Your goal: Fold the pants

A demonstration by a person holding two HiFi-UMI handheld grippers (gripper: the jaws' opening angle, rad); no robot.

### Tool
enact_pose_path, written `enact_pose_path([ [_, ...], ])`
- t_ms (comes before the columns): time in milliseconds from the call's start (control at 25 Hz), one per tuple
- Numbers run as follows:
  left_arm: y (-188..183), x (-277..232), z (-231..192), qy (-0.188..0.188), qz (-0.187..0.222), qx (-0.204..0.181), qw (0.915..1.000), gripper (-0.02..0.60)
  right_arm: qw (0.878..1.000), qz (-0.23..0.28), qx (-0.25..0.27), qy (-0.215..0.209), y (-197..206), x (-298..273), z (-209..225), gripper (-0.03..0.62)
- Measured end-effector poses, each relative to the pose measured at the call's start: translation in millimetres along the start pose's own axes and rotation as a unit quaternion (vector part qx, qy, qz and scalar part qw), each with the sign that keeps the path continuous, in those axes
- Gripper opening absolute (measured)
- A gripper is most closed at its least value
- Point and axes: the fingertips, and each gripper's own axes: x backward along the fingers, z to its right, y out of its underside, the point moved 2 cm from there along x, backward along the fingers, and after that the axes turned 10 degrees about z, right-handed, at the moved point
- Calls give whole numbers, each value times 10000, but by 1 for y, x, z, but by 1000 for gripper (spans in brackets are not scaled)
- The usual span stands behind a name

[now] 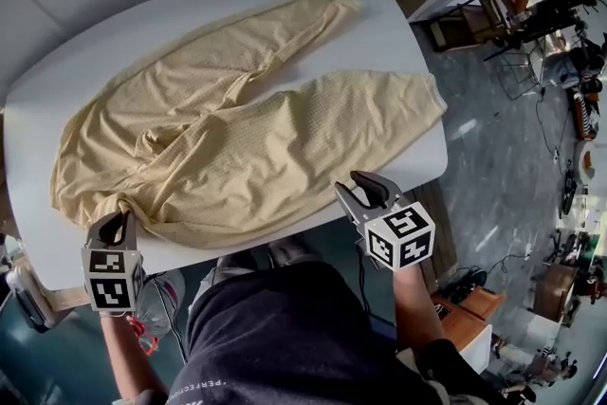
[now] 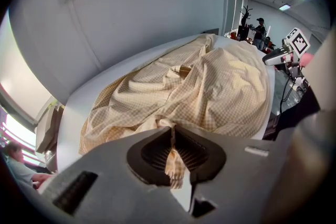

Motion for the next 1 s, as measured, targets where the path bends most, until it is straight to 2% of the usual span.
enact_pose_path([
  [160, -8, -6, 0, -95, -105, 183, 9997, 25, 9995, -249, 169, -43, 6, -1, 19, 150],
  [440, -17, -14, 6, -351, -500, 171, 9980, 25, 9980, -528, 331, 97, 13, -7, 38, 169],
  [680, -22, -21, 8, -494, -673, 188, 9963, 23, 9958, -655, 620, 163, 13, -8, 42, 100],
  [880, -23, -23, 9, -597, -730, 235, 9953, 24, 9952, -624, 753, 94, 11, -7, 41, 88],
  [1000, -23, -22, 10, -691, -714, 288, 9946, 25, 9949, -685, 738, 11, 12, -8, 37, 38],
])
